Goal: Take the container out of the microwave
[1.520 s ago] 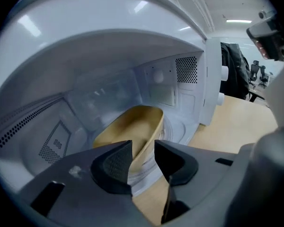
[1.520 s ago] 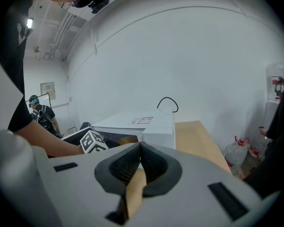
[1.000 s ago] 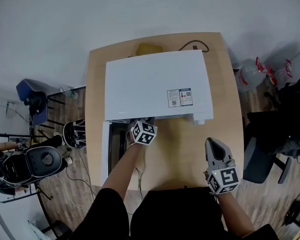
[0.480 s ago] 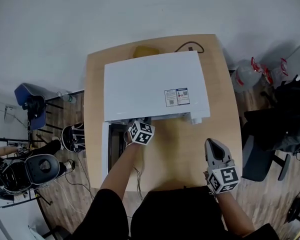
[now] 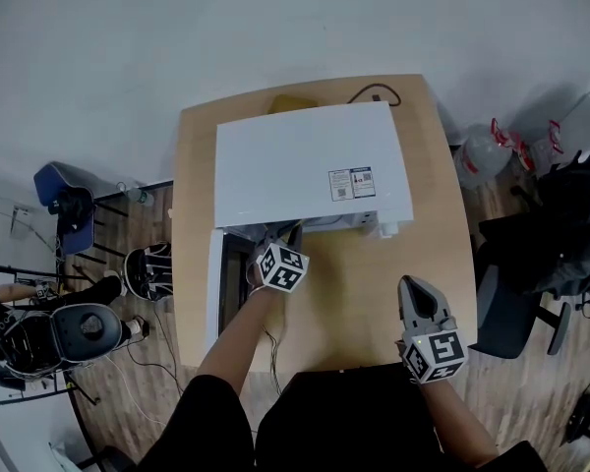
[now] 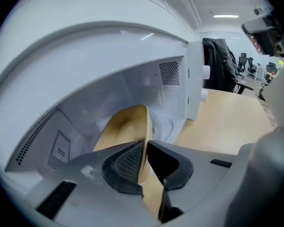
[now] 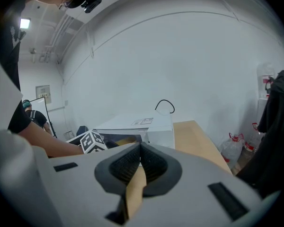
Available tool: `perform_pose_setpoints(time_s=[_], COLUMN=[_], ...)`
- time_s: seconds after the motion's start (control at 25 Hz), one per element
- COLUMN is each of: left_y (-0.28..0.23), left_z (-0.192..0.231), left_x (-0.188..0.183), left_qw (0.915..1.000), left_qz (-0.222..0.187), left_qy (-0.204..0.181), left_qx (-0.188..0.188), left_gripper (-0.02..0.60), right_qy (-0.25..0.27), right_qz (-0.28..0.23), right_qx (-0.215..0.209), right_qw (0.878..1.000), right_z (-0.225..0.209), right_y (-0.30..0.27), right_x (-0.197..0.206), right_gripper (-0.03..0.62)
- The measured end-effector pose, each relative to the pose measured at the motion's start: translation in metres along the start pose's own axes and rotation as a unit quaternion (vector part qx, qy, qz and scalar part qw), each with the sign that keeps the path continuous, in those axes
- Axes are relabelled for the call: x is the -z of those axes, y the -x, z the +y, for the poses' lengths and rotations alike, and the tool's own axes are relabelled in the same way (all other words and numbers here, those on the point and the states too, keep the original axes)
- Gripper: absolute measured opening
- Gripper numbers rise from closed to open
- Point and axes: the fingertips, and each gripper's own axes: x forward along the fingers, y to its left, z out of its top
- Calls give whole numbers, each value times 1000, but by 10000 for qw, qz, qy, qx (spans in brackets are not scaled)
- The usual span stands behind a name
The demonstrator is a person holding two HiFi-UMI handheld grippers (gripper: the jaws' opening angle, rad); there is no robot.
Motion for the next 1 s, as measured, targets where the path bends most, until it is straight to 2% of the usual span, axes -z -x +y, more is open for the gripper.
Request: perform_pose_setpoints(time_s=[0.2,0.4,0.64,0.92,1.0], left_y=[25,55,85,132,148], left_z=[-13,-27,-40,-66,-75], left_x=[5,14,23,22,21], left_qw=[10000,9997,9994,9986,9982], left_qz=[-32,-126,-223,-475,-552], left_qy=[-48,184,224,74,-81], left_qx=[45,96,128,219,222], left_gripper=[34,34,34,34,34], right_qy=[28,0,165,193,197], right_qz=[-96,-228,-378,-576,-625], right_qx=[20,123,197,223,230], right_qw=[9999,9997,9990,9979,9976], right_z=[13,24,48,84,93], right_y=[17,37,58,84,93], right_x=[2,7,10,11,13], right_gripper=[60,60,60,60,60])
